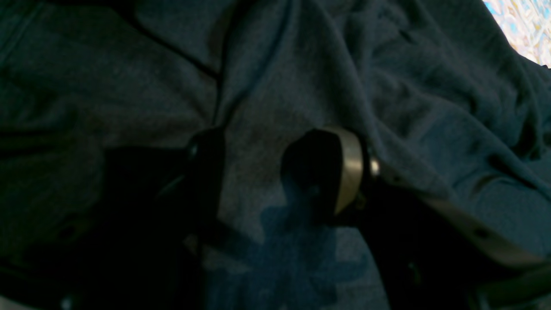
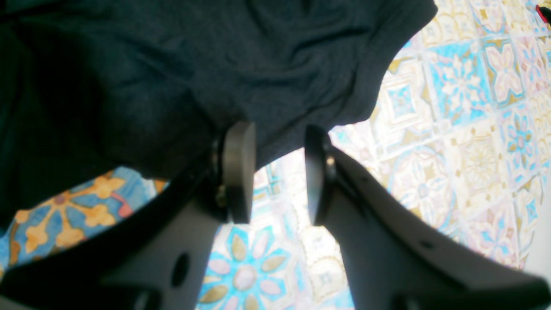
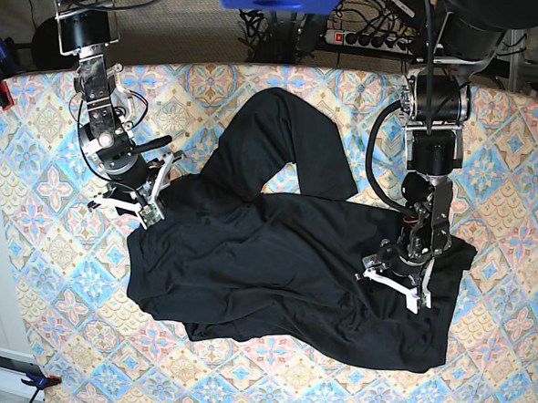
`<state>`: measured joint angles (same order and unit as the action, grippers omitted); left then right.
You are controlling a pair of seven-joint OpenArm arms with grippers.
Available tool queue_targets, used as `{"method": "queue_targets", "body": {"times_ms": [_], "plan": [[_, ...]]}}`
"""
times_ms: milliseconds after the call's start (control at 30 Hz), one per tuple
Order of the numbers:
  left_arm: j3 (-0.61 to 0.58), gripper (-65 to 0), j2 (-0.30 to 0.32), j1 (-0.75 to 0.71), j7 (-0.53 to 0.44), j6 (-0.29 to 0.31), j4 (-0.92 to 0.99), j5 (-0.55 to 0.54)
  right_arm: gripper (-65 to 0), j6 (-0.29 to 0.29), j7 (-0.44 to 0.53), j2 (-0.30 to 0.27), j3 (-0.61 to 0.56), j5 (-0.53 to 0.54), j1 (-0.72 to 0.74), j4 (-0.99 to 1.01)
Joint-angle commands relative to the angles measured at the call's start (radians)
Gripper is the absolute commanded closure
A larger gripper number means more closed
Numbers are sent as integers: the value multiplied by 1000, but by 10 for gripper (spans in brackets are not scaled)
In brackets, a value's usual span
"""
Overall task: Layout the t-shirt on the table in an organized manner, then fold the t-shirt properly
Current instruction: 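Move the left gripper up the shirt body and grasp fabric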
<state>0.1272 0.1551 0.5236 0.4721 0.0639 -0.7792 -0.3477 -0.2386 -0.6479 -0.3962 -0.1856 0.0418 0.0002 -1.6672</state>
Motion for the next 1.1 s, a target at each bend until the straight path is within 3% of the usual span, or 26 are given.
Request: {"method": "queue_targets", "body": {"times_ms": [0, 200, 500, 700, 1067], "plan": [[2, -346, 8, 33, -16, 6, -26, -11, -189, 6, 23, -11, 7, 0, 21, -14], [4, -346, 13, -6, -14, 6, -130, -9, -190, 6, 23, -11, 7, 0, 22, -14], [4, -346, 14, -29, -22, 4, -133, 2, -190, 6, 23, -11, 7, 0, 22, -14], [4, -348, 14, -29, -22, -80, -131, 2, -190, 6, 23, -11, 7, 0, 22, -14], [2, -347, 7, -47, -23, -82, -70, 0, -189, 6, 23, -11, 7, 0, 17, -20]]}}
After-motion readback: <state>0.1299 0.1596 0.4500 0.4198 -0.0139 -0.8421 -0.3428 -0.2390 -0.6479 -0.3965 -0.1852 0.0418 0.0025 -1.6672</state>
